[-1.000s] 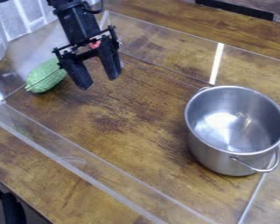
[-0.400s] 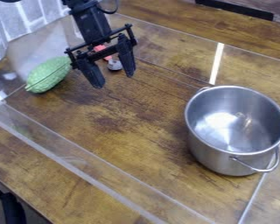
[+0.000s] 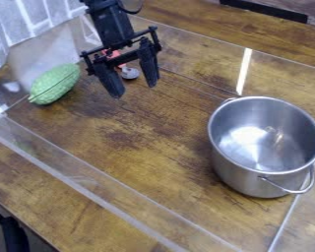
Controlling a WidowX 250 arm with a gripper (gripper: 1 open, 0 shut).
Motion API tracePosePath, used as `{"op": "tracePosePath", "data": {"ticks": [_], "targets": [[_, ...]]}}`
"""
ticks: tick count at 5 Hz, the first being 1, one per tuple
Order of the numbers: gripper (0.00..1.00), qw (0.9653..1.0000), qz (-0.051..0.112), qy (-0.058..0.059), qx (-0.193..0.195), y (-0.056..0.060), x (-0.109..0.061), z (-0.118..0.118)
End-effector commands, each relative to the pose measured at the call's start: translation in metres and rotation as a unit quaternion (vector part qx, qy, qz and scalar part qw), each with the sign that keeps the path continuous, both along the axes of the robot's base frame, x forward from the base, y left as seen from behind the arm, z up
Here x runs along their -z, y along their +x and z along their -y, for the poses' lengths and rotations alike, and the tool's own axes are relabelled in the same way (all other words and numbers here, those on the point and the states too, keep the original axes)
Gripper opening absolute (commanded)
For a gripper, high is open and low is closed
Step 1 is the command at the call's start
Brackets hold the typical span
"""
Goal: Move the pink spoon to the right side of the table
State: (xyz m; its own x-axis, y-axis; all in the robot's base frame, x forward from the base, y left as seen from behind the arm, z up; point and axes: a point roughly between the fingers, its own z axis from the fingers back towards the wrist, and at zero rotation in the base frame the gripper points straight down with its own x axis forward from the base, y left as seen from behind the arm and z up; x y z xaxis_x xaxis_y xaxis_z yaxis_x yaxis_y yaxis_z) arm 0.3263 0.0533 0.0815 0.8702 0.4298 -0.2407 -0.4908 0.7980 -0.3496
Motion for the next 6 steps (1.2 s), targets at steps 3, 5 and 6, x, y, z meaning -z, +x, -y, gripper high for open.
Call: {"op": "tracePosePath", "data": {"ticks": [3,5,6], "targets": [[0.0,0.9985,0.027,0.016,-0.044,-0.015,-0.018,-0.012],[0.0,0.9898,0.03,0.02,-0.138,-0.01,0.004,-0.014],[0.0,0.9925,0.032,0.023,-0.116,-0.003,0.001,-0.005]]}}
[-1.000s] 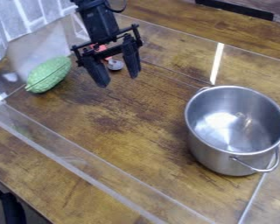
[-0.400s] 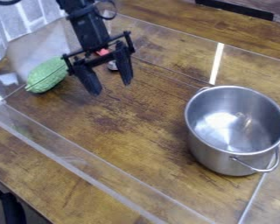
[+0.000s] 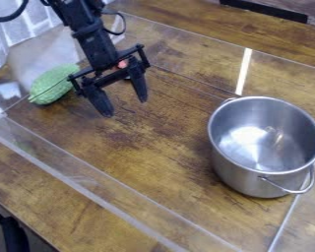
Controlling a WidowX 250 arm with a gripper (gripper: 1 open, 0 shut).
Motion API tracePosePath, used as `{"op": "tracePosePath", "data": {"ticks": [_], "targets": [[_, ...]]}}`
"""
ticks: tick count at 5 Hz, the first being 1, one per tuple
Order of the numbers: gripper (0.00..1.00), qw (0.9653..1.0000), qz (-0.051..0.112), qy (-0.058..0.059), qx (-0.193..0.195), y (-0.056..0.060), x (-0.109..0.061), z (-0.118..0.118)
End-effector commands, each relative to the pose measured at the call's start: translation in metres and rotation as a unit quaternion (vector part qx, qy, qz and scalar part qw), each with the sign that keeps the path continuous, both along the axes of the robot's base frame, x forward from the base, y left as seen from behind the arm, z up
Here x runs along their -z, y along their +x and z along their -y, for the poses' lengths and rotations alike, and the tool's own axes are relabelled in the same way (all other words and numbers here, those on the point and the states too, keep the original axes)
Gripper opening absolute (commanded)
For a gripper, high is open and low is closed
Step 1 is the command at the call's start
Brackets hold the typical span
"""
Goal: Move the pink spoon to the right side of the table
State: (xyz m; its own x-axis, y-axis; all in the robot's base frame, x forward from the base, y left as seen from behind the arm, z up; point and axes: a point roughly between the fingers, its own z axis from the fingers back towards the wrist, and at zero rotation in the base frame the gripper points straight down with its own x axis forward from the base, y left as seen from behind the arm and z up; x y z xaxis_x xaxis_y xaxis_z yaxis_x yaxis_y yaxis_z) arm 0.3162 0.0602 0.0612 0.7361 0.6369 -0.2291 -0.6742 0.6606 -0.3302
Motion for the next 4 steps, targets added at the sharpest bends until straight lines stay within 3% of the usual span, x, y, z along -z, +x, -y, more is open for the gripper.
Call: {"op": "tracePosePath", "data": {"ticks": [1,3,4], "targets": [[0.0,0.9989,0.031,0.017,0.031,0.013,-0.023,0.011],[0.0,0.9975,0.03,0.02,0.061,0.012,-0.019,-0.002],[0.0,0.9977,0.029,0.021,0.058,0.011,-0.013,-0.01]]}}
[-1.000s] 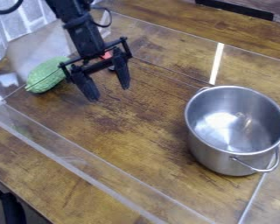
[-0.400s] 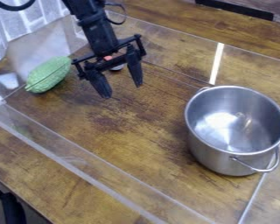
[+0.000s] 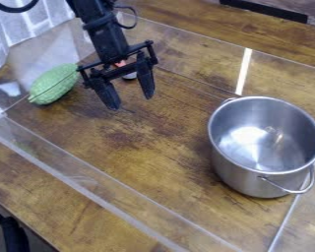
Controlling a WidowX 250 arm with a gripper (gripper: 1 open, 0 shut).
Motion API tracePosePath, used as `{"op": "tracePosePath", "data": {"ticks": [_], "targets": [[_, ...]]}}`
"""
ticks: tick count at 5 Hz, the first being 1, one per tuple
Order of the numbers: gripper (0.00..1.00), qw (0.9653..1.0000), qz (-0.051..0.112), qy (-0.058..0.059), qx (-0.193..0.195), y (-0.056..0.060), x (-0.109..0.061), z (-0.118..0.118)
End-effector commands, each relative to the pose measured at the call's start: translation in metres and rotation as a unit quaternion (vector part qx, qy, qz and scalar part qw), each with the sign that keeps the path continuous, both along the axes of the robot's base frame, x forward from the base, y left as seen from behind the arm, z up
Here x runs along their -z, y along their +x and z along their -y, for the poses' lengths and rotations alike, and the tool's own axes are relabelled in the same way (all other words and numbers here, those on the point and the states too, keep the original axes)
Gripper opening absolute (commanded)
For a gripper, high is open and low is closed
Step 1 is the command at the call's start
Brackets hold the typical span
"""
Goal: Move the pink spoon to the right side of the table
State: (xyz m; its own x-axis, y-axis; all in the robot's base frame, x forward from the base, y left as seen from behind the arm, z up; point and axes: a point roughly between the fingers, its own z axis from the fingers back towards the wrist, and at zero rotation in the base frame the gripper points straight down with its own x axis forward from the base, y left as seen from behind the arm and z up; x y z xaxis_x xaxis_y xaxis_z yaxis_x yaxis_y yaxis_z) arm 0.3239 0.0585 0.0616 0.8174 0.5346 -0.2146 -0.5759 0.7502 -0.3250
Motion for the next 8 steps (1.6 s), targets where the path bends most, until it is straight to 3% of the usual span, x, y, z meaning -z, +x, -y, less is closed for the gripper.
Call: {"op": "tracePosePath", "data": {"ticks": [1,5,7,8], "targets": [[0.0,0.9995,0.026,0.013,-0.012,0.002,-0.007,-0.019],[0.0,0.999,0.025,0.025,0.025,0.007,0.003,-0.009],[0.0,0.9974,0.026,0.028,0.061,-0.002,-0.004,-0.013],[1.0,0.9959,0.034,0.016,0.082,-0.014,-0.012,-0.016]]}}
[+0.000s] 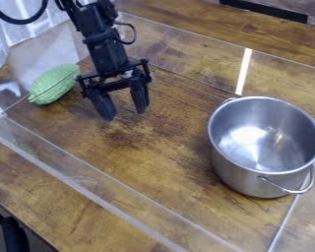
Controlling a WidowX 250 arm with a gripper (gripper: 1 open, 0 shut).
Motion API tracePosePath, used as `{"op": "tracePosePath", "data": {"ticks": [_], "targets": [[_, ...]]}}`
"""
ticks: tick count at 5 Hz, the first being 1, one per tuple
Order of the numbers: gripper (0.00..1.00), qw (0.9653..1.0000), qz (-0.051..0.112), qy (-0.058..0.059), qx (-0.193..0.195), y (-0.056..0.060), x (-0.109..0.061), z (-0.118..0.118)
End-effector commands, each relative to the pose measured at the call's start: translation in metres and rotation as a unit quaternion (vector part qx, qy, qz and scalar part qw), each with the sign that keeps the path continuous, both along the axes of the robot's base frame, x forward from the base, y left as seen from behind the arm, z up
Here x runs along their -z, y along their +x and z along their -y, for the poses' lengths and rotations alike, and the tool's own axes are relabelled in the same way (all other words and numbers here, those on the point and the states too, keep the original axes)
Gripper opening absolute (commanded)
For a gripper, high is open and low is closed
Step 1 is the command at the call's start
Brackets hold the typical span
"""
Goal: Move the pink spoon to the right side of the table
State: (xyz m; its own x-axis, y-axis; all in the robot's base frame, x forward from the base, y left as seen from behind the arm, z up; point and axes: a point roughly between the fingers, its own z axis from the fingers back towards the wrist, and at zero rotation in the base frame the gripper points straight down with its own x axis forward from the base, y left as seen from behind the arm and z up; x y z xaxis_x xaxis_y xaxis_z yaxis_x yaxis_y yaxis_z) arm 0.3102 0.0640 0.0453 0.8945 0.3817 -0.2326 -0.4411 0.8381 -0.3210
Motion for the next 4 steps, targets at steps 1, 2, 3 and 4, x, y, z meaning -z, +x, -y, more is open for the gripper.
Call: {"op": "tracePosePath", "data": {"ticks": [1,2,3,4], "targets": [[1.0,0.9983,0.052,0.002,0.028,-0.003,-0.043,-0.023],[1.0,0.9964,0.057,-0.008,0.062,-0.008,-0.052,-0.035],[0.0,0.9961,0.061,-0.009,0.064,-0.007,-0.056,-0.045],[1.0,0.9962,0.058,-0.006,0.064,-0.007,-0.053,-0.056]]}}
